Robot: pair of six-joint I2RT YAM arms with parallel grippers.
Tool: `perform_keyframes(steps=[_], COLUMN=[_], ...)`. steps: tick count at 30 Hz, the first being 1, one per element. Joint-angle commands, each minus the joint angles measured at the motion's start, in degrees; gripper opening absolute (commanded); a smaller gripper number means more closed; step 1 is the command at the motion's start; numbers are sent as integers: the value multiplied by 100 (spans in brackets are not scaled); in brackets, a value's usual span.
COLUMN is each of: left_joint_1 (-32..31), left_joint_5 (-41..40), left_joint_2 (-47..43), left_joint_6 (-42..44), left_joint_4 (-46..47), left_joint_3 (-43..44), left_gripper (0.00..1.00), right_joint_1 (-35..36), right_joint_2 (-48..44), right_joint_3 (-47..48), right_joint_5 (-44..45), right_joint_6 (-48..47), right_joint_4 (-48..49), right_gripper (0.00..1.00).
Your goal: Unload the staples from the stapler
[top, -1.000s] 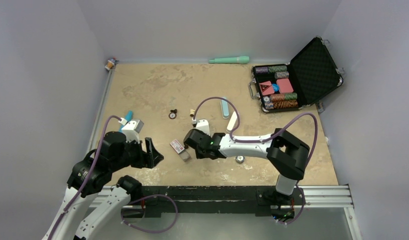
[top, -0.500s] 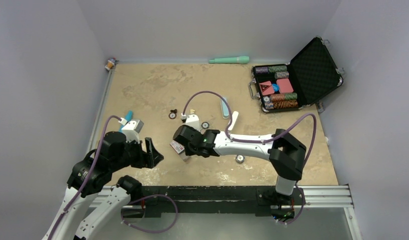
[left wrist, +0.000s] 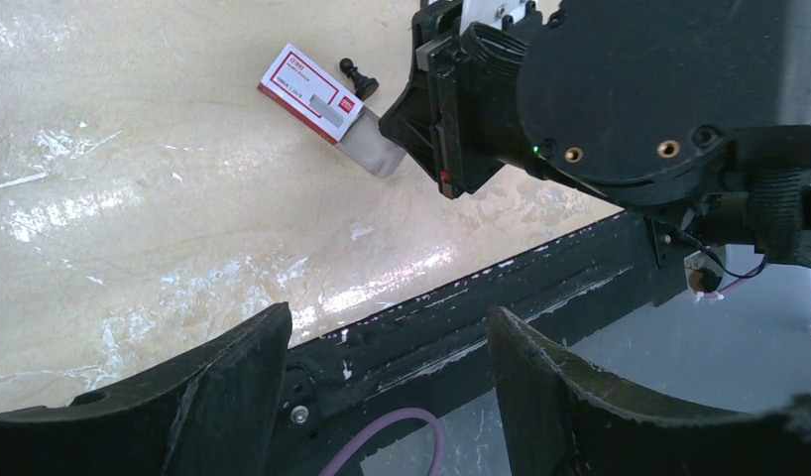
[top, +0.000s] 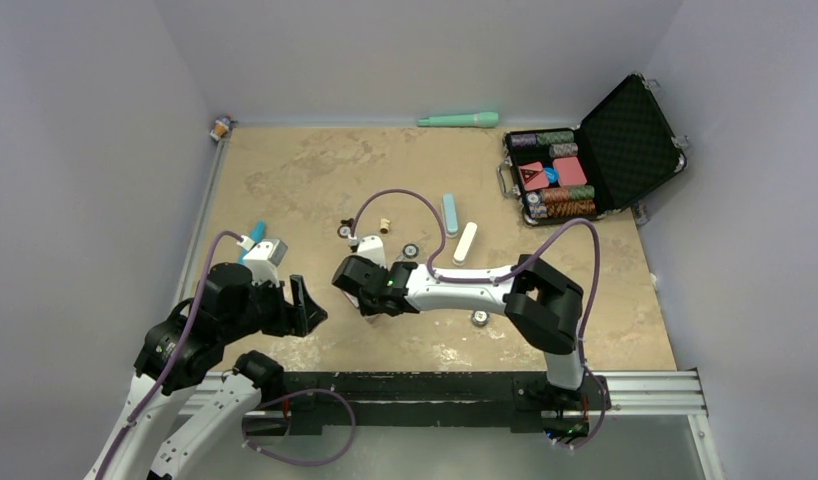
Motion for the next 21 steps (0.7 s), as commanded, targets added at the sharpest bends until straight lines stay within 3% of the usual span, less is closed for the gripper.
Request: perform_keyframes(steps=[1,21], left_joint_1=[50,63], left_joint_5=[68,103], left_joint_2=[-23,-18], left_joint_6=[134,152], left_joint_4=[174,184], left_joint_3=[4,-2], left_gripper=[76,76], right_joint_1=[40,54], right_joint_2=[66,401], right_joint_3=[313,402], right_joint_5=[-30,-163], right_joint_6=[-90,-174], right_joint_4=[161,363], right_gripper=[0,0])
